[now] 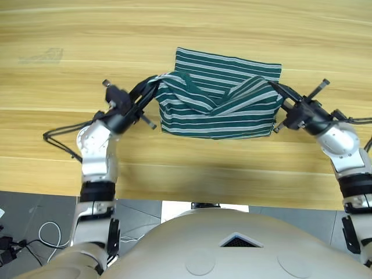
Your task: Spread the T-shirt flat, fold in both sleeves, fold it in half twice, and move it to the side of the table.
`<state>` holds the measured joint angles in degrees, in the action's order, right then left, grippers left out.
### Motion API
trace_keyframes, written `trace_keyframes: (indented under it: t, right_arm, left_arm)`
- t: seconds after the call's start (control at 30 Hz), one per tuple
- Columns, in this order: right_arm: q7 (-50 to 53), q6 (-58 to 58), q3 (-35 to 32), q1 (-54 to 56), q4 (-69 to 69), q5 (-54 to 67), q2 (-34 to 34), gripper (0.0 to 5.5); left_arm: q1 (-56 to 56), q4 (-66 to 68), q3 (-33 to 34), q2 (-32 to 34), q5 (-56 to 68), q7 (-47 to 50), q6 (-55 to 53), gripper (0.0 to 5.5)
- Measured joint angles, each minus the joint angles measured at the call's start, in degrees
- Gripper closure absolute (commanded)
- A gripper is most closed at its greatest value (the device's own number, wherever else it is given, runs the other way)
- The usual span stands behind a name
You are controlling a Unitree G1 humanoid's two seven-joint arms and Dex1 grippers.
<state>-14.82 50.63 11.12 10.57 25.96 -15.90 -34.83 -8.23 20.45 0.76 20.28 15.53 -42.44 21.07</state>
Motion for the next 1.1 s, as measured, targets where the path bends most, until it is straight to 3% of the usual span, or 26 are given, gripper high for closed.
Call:
trace_keyframes:
  t: [0.4, 0.63, 0.8, 0.83, 1.1]
  right_arm:
    - [23.49, -2.59, 0.83, 13.99, 26.13, -14.52, 4.62, 5.49]
    - [29.37, -3.93, 1.97, 13.85, 29.95, -16.57, 4.81, 5.49]
    - [30.05, -3.99, 4.52, 13.82, 29.92, -18.77, 4.83, 5.49]
    - [30.23, -4.16, 4.99, 13.84, 29.92, -19.18, 4.87, 5.5]
    - [31.33, -9.75, 7.56, 16.08, 32.71, -20.39, 7.61, 3.98]
  left_arm:
    - [-26.39, 35.22, -1.44, -5.59, -9.91, 9.39, 2.93, 5.41]
    - [-30.32, 43.6, -1.27, -7.15, -12.17, 10.49, 5.33, 5.41]
    - [-33.15, 49.35, -1.96, -7.6, -15.76, 17.01, 0.93, 5.41]
    - [-33.32, 50.01, -2.08, -7.63, -16.31, 17.75, 0.17, 5.15]
    - [-34.8, 53.02, -1.36, -7.78, -17.84, 23.61, -3.93, 3.97]
